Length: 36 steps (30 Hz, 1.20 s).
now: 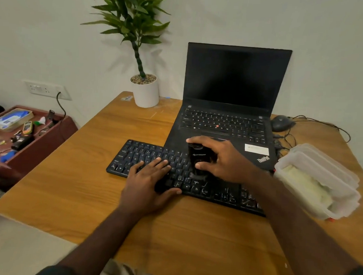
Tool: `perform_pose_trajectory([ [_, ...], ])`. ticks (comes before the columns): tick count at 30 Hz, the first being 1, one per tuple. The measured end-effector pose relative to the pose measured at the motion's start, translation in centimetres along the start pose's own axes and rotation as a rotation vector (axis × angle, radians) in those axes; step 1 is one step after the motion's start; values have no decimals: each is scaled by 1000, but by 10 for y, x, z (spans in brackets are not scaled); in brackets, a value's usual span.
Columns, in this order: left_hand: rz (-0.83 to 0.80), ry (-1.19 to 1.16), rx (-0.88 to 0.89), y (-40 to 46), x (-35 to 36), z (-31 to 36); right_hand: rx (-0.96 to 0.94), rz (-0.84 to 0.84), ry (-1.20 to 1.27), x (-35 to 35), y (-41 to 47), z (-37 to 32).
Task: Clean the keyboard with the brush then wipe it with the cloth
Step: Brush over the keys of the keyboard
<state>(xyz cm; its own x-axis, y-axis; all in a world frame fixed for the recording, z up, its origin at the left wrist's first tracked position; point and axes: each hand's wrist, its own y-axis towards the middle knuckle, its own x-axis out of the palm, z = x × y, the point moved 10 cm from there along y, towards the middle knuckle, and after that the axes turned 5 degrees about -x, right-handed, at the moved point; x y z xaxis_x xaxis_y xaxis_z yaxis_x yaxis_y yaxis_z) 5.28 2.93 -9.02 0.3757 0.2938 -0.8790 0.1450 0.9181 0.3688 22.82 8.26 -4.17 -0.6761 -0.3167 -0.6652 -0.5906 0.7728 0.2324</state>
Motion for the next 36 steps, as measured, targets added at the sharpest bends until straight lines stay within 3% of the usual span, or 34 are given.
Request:
perform_pose_trajectory([
  [7,-11,-31,-7,-1,-1,4,32,-258,-173,-14,9,10],
  [12,-12,-37,-7,-2,0,2,-7,33,-22,-18,16,0],
  [17,-8,-33,-7,-1,-1,2,7,44,6,-19,-13,11],
  [23,-61,13,8,-1,4,1,143,-88,-130,-53,-56,23],
  [29,-70,13,37,-3,5,4,57,188,-12,-51,-49,-1],
  [36,-89,42,17,-2,6,2,139,119,-109,-59,-83,13],
])
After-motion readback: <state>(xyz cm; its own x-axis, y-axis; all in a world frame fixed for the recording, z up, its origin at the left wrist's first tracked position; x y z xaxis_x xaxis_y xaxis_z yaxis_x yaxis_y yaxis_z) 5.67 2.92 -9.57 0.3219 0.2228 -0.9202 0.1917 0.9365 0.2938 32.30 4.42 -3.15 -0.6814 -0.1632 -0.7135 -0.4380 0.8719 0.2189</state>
